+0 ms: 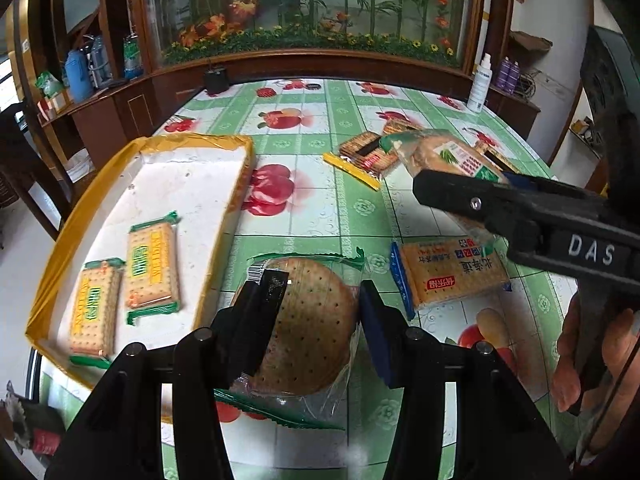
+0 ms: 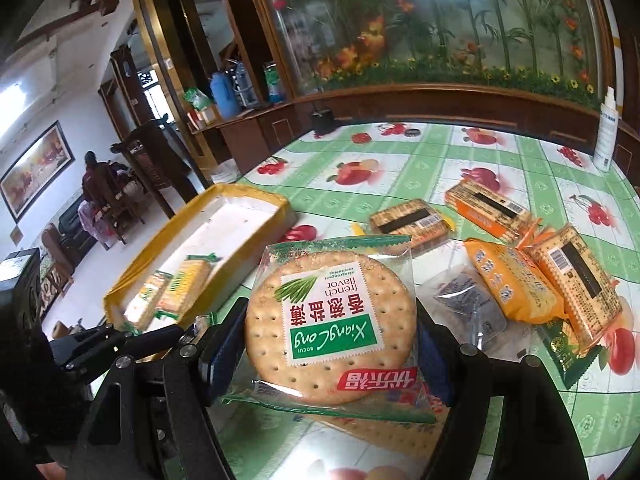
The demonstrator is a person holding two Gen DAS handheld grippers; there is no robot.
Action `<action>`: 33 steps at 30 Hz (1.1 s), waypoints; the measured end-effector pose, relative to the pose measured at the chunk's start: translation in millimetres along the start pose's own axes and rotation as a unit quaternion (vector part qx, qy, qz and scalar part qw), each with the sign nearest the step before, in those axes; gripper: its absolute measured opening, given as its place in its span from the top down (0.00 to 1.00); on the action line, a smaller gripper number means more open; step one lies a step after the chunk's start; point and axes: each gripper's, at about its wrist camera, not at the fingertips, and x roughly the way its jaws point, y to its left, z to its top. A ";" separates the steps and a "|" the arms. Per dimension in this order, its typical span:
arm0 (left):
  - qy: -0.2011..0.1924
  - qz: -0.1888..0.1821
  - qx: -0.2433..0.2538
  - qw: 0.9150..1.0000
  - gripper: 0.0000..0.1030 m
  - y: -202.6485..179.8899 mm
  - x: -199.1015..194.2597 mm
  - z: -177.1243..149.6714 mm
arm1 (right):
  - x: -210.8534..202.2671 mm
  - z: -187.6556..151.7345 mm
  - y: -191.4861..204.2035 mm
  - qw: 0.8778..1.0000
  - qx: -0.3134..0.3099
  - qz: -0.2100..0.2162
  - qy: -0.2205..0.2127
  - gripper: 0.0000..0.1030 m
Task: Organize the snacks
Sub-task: 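Carry both round biscuit packs into the tray and open both grippers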
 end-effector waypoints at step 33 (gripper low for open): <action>-0.018 0.082 -0.096 0.992 0.53 125.2 -10.6 0.4 | 61.0 27.1 136.3 0.991 -0.087 0.096 0.018 0.25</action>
